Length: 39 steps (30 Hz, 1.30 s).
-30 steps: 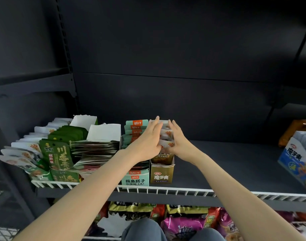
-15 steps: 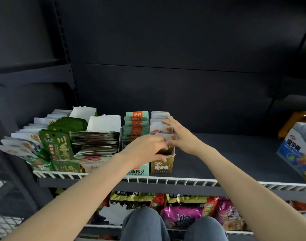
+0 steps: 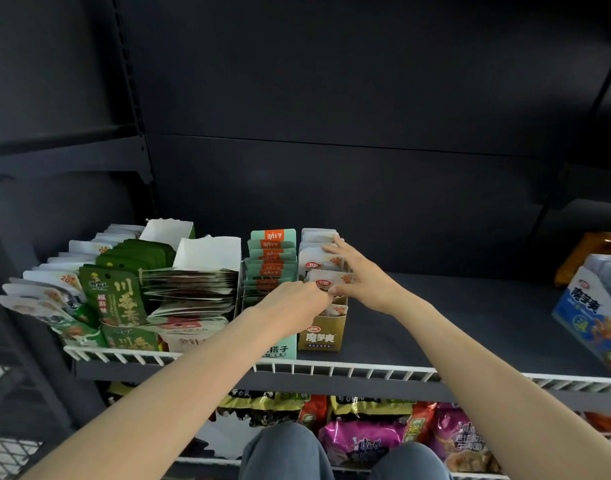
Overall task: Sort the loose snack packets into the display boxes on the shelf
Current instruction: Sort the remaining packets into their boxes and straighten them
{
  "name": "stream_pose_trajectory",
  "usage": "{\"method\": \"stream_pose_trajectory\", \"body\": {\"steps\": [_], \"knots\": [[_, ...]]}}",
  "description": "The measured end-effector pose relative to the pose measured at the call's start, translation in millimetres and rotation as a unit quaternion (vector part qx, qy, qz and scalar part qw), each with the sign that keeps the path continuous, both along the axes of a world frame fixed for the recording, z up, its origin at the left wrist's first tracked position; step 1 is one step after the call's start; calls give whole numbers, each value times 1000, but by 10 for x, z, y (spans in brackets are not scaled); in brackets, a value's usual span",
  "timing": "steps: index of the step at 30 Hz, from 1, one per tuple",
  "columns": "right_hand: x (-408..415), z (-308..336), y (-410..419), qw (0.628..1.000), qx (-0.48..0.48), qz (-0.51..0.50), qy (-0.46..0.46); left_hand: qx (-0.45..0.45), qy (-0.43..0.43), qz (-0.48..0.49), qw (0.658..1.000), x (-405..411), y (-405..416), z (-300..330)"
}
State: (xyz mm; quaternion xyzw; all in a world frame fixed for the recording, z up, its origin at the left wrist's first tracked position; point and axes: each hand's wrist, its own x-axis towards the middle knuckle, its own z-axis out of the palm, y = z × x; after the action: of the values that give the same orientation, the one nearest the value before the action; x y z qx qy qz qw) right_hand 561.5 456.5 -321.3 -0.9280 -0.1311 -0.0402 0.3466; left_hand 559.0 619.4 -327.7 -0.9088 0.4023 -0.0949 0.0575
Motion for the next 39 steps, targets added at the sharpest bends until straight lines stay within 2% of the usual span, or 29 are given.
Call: {"method": "stream_pose_trajectory", "body": {"steps": [6,9,12,15,17,18,20,23,25,29,34,36,39], "knots": [[121,180,-65,996,47,29,76,-127,23,38,991,77,20,295],[79,177,-53,985,117,47,116,-100,71,46,991,122,2,350],[-17,70,-3,967,235,20,96,-91,81,47,991,69,-27,269],[-153,-38,102,939,339,-20,57,-172,19,45,984,32,-13,116],[-221,-81,160,930,362,-20,58,-249,-37,72,965,-6,20,51],[-233,-97,174,933,355,-18,56,-282,-37,99,954,-28,31,45],[-254,-83,215,946,318,-14,55,-309,26,128,942,-52,33,70],[-221,-111,278,964,256,-32,56,-279,128,107,946,-69,5,92],[-183,-138,293,968,238,-29,71,-242,148,101,954,-50,4,78],[-173,-122,236,968,232,10,95,-168,76,102,977,-17,23,61],[-228,-75,124,996,77,-1,-42,-187,-86,50,977,-28,55,72],[-209,-87,146,997,43,-9,-56,-169,-99,35,980,-26,47,68],[-96,-96,167,1000,1,-23,-21,-154,-101,64,981,11,31,81]]}}
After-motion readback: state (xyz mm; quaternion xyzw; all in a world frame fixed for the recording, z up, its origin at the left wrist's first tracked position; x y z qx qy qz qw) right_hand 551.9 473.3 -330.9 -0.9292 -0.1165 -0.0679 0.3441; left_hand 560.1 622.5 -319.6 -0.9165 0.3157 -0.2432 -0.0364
